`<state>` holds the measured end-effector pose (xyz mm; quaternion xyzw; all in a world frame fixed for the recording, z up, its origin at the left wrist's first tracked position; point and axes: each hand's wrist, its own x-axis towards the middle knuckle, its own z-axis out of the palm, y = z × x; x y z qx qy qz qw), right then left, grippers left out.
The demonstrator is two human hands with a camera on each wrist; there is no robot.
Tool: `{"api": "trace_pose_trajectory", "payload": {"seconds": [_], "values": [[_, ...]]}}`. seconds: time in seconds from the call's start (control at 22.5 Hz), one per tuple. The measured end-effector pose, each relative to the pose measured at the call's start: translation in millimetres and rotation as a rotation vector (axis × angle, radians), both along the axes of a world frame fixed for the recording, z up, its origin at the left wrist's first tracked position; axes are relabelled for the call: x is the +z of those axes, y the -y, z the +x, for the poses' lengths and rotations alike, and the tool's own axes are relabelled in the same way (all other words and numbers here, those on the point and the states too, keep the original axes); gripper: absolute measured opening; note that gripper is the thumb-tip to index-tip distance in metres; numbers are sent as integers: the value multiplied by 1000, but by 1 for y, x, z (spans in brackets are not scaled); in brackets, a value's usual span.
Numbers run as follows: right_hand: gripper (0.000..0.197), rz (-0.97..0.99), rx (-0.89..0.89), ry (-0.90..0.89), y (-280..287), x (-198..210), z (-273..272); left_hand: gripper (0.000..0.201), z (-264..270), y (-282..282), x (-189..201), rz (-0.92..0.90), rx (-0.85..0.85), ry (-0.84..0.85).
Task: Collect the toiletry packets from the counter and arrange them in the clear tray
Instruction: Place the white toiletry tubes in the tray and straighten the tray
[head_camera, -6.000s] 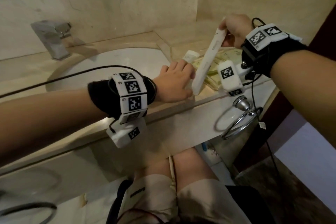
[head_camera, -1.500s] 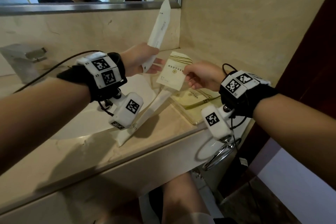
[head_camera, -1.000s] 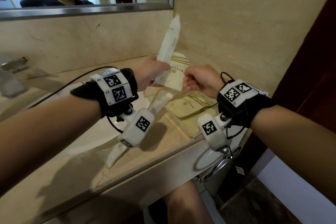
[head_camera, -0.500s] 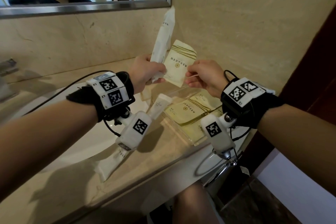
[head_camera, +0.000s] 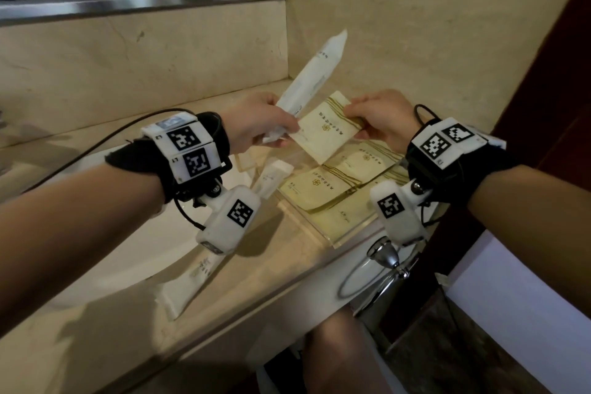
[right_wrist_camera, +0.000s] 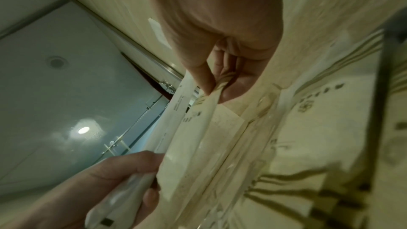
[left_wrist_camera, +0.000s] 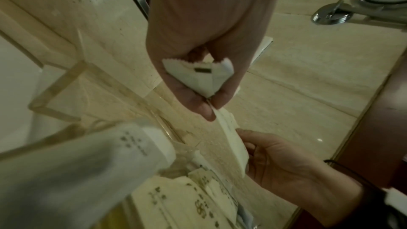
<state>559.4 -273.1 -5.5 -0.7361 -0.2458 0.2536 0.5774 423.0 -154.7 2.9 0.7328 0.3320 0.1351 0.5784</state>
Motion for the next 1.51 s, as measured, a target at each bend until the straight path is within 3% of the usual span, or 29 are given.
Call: {"api": "trace_pose_trajectory", "payload": {"seconds": [0.27, 0.44, 0.71, 1.02, 1.2, 1.33, 1.51], "values": [[25, -26, -132, 15, 24, -10, 27, 36, 14, 16, -6, -10, -35, 5], [5, -21, -197, -1, 36, -17, 39, 38, 13, 16, -6, -11, -12, 21], [5, -30, -194, -54, 40, -22, 43, 37, 11, 16, -7, 4, 3, 23], [21, -191, -144, -53, 34, -30, 34, 34, 8, 18, -9, 2, 4, 22], [3, -269, -152, 12, 31, -31, 29, 35, 6, 19, -9, -5, 1, 32], [2, -322, -173, 100, 30, -32, 31, 37, 5, 20, -10, -13, 6, 37], [24, -359, -203, 188, 30, -35, 38, 38, 5, 21, -9, -24, -2, 32]]}}
